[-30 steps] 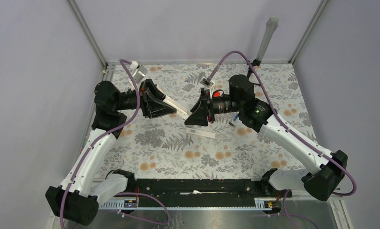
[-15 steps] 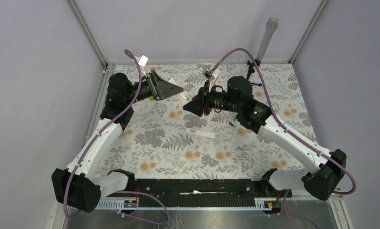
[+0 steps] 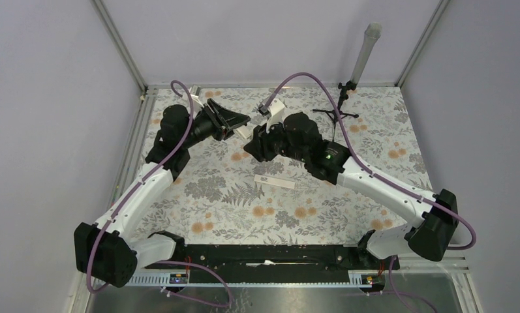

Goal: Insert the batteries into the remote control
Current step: Adjust the remote control.

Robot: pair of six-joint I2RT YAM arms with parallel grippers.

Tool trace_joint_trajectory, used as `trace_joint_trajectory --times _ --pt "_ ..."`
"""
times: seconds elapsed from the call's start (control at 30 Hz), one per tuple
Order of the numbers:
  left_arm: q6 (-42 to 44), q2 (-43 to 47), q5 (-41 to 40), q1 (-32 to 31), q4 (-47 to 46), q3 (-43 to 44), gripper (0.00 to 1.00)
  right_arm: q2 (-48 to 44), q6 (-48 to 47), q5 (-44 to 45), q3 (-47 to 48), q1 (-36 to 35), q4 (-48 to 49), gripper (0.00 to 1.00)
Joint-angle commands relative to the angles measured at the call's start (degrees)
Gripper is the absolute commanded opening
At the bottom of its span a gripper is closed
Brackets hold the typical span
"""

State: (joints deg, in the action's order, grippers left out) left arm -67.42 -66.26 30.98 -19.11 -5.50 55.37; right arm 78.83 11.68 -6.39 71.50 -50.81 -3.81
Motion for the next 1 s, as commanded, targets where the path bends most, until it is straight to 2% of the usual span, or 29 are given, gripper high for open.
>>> trace_joint_trajectory --times 0.0,0.07,0.2,0.33,0.47,0.7,0.73,0.77,0.87,0.9,0.97 --pt "-2.2 -0.5 -4.0 -0.5 0.5 0.0 0.34 0.3 -1.9 8.2 3.6 -1.3 0.2 0.08" --pt "-1.9 -0.6 -4.5 -0.6 2.3 0.7 0.33 0.7 -1.0 10.5 4.0 -1.5 -0.4 0.07" --pt "-1.7 -0.1 -5.9 -1.1 3.2 0.5 0.49 1.4 0.9 13.0 4.2 -1.5 -0.8 0.07" --pt "-1.3 0.3 -7.1 -1.2 4.6 0.7 0.54 2.0 2.2 12.6 4.2 -1.5 -0.7 0.07" --pt "-1.0 -0.4 -6.7 -1.2 4.8 1.3 0.46 1.8 2.2 9.1 3.5 -1.5 0.5 0.07" --pt "0.7 -1.0 -7.5 -1.2 5.4 2.1 0.18 2.1 2.0 6.8 3.3 -1.5 0.1 0.07" --pt "1.6 -1.0 -7.8 -1.2 6.6 2.4 0.14 2.1 2.1 6.6 3.2 -1.5 0.0 0.10" --pt "2.8 -1.0 -8.1 -1.2 7.5 2.7 0.10 2.2 2.3 6.6 3.1 -1.5 -0.2 0.19" --pt "8.4 -1.3 -10.1 -1.1 11.2 4.6 0.02 1.9 2.4 4.7 3.5 -1.5 -1.8 0.68" --pt "11.1 -1.4 -10.8 -1.0 12.6 5.4 0.02 1.7 2.2 4.7 3.8 -1.4 -2.8 0.77" --pt "16.7 -1.3 -13.3 -0.9 15.8 7.1 0.01 0.7 2.8 6.0 4.6 -1.3 -5.6 0.83"
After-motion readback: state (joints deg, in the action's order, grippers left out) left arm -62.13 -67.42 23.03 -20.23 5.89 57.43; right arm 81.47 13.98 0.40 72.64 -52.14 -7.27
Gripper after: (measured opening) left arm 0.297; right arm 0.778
